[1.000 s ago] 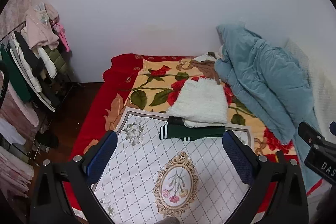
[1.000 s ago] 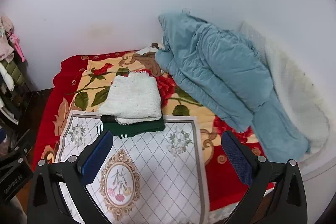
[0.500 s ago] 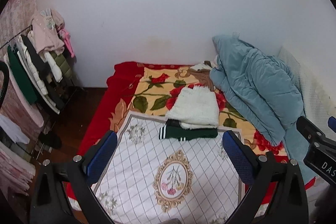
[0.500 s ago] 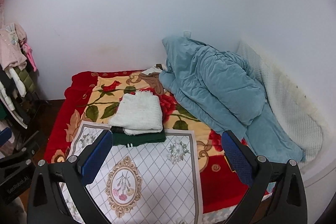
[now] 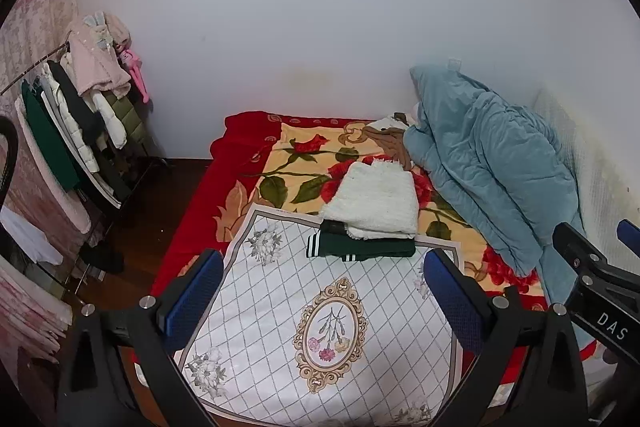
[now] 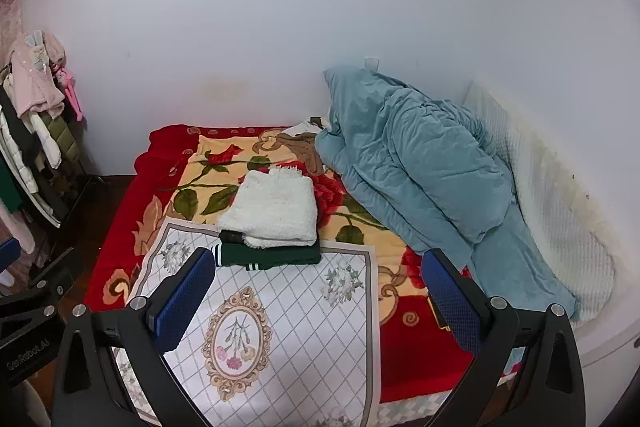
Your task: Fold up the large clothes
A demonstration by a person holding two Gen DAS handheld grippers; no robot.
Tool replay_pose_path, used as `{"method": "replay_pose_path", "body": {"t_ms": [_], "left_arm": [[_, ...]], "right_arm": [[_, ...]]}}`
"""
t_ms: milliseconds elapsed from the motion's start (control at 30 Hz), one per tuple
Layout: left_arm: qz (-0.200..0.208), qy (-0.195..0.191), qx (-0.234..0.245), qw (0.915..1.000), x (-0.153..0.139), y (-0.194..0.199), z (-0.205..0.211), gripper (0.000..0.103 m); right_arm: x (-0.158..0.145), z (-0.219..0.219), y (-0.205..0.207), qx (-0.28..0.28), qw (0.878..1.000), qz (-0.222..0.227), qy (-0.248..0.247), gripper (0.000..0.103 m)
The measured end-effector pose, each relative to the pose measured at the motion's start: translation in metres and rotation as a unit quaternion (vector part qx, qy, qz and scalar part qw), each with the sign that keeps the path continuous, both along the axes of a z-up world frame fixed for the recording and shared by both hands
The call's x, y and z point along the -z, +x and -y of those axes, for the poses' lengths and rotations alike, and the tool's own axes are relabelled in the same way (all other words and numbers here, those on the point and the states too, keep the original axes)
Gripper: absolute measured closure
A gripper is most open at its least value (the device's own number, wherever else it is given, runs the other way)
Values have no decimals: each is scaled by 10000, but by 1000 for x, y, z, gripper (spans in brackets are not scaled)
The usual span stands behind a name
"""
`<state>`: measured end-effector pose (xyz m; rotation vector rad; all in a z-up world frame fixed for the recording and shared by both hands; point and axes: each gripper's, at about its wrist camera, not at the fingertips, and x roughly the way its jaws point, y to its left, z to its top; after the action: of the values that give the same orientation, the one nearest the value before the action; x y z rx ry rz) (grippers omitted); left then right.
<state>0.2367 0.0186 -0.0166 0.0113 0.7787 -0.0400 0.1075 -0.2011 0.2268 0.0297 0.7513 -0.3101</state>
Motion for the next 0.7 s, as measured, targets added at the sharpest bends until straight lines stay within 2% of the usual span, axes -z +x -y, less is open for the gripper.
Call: {"method": "replay_pose_path", "body": {"t_ms": [700], "left_arm": [[77, -51, -16, 10000, -7, -5, 3, 1]], "right_arm": [[-3, 9, -4, -65, 10000, -39, 22, 0]]}}
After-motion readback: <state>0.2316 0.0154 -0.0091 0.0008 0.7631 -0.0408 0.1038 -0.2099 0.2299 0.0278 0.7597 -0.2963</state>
